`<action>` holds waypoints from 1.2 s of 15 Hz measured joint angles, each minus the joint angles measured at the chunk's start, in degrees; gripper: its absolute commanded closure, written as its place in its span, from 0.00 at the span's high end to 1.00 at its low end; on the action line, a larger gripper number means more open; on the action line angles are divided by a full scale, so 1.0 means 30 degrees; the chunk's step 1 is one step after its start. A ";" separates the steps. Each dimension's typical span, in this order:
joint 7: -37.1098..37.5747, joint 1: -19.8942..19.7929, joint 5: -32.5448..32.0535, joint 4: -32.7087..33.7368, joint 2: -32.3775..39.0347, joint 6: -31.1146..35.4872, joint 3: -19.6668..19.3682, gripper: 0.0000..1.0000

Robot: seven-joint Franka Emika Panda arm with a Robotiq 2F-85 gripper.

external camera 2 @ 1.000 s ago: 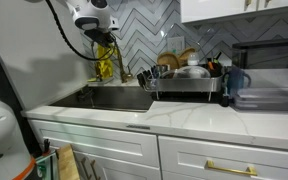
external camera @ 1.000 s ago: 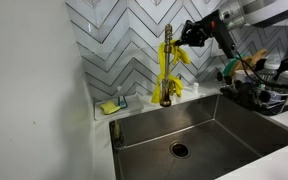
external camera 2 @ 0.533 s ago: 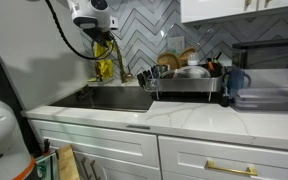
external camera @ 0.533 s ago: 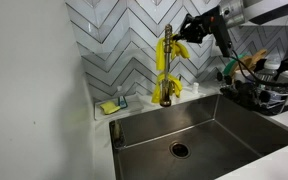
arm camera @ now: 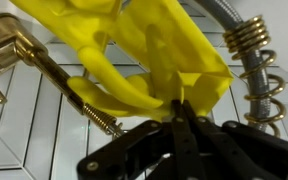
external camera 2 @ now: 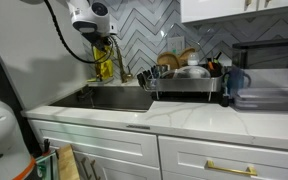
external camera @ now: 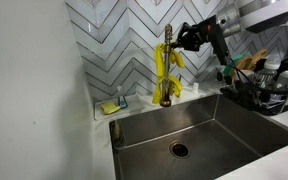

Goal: Hang the gloves under the tap

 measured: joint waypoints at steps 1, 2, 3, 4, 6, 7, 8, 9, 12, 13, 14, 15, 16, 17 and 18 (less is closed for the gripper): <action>-0.0001 -0.0009 -0.0017 -0.0117 0.0033 -0.0002 0.0003 0.00; -0.0001 -0.0022 -0.0032 -0.0194 0.0068 -0.0005 0.0004 0.00; -0.0006 -0.0038 -0.0035 -0.0263 0.0092 -0.0007 0.0004 0.00; -0.0040 -0.0056 -0.0033 -0.0320 0.0100 -0.0007 0.0006 0.00; -0.0282 -0.0063 0.0244 -0.0304 0.0100 -0.0007 0.0016 0.00; -0.0470 -0.0063 0.0456 -0.0252 0.0099 -0.0007 0.0028 0.00; -0.0648 -0.0063 0.0686 -0.0182 0.0098 -0.0007 0.0037 0.00; -0.0854 -0.0063 0.0953 -0.0099 0.0098 -0.0007 0.0044 0.00; -0.1598 -0.0063 0.2026 0.0146 0.0096 -0.0038 0.0079 0.00; -0.1807 -0.0063 0.2408 0.0172 0.0095 -0.0087 0.0103 0.00; -0.1999 -0.0062 0.2716 0.0171 0.0098 -0.0156 0.0136 0.00; -0.2051 -0.0062 0.2829 0.0148 0.0105 -0.0240 0.0170 0.00; -0.2055 -0.0062 0.2838 0.0096 0.0118 -0.0327 0.0199 0.00; -0.2055 -0.0063 0.2838 0.0029 0.0137 -0.0422 0.0212 0.00; -0.2055 -0.0070 0.2812 -0.0068 0.0161 -0.0481 0.0213 0.00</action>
